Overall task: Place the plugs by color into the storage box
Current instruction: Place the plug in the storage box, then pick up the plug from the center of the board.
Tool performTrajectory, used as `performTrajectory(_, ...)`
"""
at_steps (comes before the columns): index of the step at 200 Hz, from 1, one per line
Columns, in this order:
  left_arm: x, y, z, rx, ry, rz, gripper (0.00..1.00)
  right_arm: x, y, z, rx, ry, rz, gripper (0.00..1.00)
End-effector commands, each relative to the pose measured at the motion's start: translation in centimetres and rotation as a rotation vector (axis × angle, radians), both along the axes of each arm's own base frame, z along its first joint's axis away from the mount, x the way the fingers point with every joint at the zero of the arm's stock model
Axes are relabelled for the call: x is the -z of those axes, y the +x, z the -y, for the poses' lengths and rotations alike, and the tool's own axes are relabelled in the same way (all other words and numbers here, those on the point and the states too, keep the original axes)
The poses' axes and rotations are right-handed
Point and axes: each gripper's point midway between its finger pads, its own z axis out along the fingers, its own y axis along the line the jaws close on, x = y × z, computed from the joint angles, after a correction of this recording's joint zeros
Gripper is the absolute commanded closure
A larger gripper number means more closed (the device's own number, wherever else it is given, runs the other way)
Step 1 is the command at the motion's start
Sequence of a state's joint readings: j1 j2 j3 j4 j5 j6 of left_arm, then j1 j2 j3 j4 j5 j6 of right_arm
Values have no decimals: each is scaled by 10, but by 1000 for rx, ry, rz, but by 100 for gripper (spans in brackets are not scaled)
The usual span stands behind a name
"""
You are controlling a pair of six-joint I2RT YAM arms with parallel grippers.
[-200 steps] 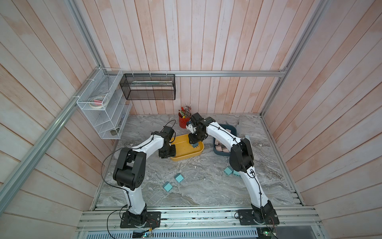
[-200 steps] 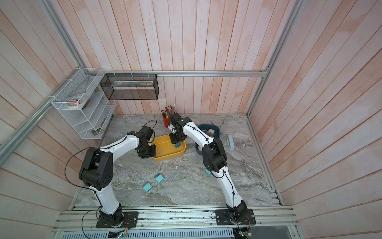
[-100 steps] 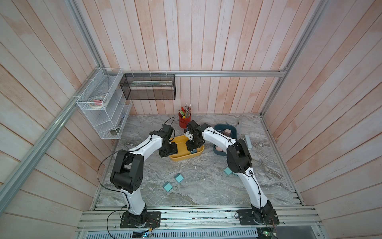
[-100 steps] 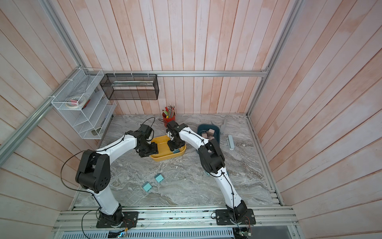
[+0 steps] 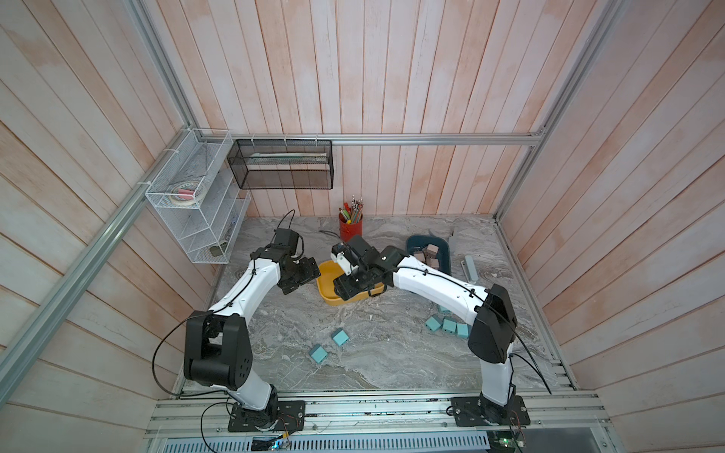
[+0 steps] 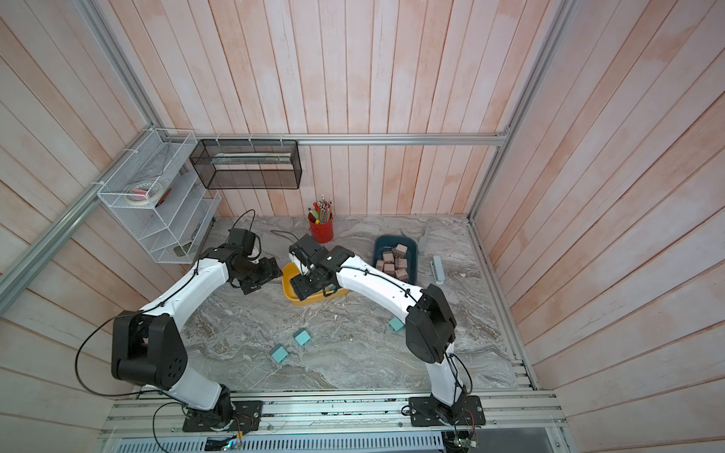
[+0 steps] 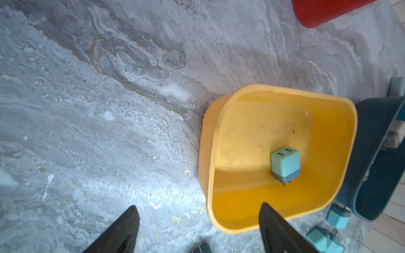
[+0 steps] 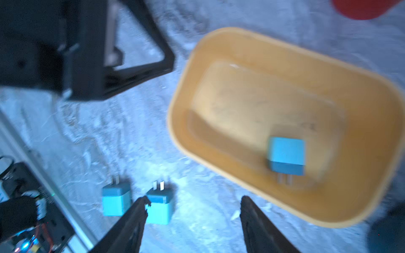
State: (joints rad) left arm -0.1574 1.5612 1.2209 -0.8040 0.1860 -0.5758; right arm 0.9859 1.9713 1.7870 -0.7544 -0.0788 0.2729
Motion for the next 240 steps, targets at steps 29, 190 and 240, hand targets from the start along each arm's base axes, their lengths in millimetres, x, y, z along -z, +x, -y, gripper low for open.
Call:
performTrajectory(29, 2, -72, 0, -69, -24, -64, 12, 69, -50, 1, -13, -73, -136, 28)
performTrajectory(190, 102, -204, 48, -251, -59, -440, 18, 86, -12, 55, 186, -57, -167, 28)
performTrajectory(240, 113, -196, 38, -258, 45, -471, 33, 89, -16, 60, 179, -68, -171, 28)
